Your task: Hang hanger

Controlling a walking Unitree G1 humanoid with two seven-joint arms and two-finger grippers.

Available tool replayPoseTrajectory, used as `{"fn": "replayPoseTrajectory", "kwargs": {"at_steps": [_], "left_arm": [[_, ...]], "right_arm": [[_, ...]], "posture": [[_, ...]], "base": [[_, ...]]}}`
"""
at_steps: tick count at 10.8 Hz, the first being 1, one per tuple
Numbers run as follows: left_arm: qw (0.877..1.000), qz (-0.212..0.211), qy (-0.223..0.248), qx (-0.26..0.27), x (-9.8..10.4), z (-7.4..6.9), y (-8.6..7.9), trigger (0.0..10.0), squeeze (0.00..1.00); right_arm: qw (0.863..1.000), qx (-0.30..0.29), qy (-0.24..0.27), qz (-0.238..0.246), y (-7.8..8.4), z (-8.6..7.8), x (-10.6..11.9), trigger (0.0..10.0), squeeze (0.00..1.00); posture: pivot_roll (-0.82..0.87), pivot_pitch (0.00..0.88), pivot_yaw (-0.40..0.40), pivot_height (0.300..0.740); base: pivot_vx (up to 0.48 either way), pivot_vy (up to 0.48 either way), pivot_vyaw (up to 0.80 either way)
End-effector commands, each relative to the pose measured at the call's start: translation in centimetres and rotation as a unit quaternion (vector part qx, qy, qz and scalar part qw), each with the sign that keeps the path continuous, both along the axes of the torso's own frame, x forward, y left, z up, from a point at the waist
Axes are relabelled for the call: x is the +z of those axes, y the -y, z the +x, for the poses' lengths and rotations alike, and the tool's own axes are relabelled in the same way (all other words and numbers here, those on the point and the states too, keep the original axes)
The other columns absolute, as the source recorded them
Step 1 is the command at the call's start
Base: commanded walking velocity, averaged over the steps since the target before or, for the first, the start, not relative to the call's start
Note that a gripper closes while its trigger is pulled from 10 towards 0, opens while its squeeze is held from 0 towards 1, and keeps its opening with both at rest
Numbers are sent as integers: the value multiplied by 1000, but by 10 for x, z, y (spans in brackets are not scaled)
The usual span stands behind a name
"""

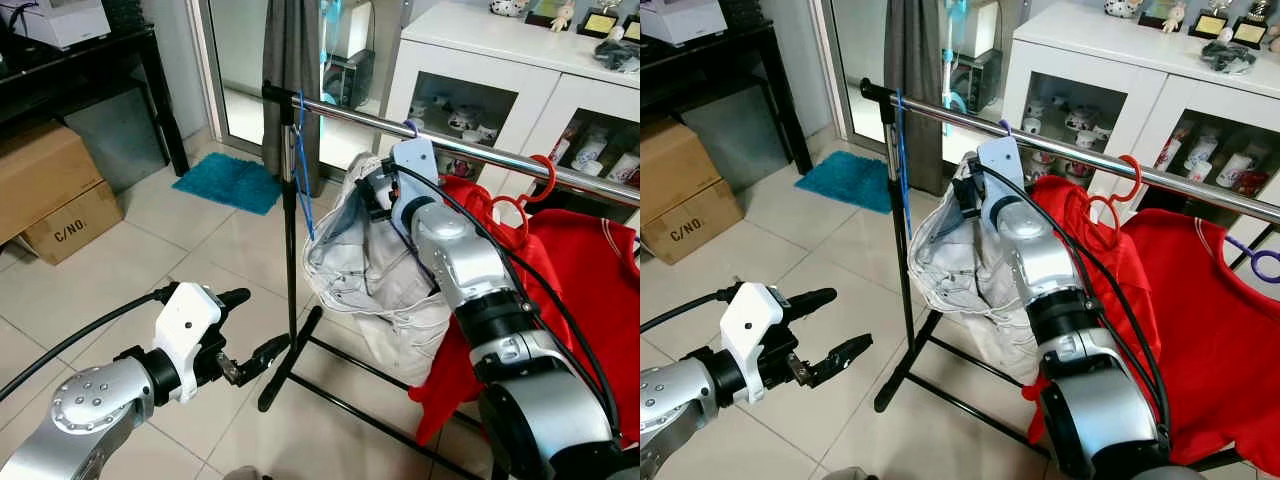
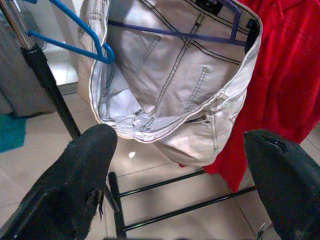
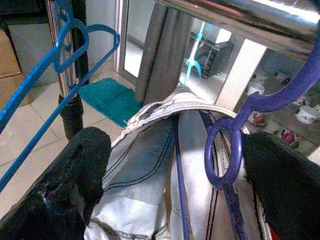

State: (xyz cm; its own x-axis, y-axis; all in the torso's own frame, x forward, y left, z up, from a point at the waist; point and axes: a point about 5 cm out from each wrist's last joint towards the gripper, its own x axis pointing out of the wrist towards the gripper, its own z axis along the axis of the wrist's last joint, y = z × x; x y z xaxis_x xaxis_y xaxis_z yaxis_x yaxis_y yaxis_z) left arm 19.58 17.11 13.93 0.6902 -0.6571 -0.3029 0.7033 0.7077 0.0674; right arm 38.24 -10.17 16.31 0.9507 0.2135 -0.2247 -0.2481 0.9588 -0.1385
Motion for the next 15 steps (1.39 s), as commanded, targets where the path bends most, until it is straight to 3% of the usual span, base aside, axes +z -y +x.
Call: {"fn": "replayPoseTrajectory", "kwargs": {"at_steps": [1, 13, 14, 15], "left_arm": [[1000, 3, -4, -3, 1, 0, -1, 10000, 0], [1000, 8, -6, -9, -3, 1, 1, 10000, 0], [1000, 9, -4, -8, -2, 2, 1, 10000, 0], [1000, 9, -2, -8, -2, 4, 1, 10000, 0]], "right_arm": [[1000, 13, -8, -4, -3, 1, -3, 10000, 0], [988, 97, -74, -90, -1, -3, -33, 10000, 0], [993, 81, -56, -69, 0, 0, -24, 9137, 0], [996, 66, -36, -43, 2, 5, -13, 745, 0]], "posture": [[75, 0, -5, 740], [75, 0, -7, 740], [75, 0, -7, 740], [72, 0, -3, 740]], "base": [[0, 0, 0], [0, 0, 0], [0, 0, 0], [0, 0, 0]]}}
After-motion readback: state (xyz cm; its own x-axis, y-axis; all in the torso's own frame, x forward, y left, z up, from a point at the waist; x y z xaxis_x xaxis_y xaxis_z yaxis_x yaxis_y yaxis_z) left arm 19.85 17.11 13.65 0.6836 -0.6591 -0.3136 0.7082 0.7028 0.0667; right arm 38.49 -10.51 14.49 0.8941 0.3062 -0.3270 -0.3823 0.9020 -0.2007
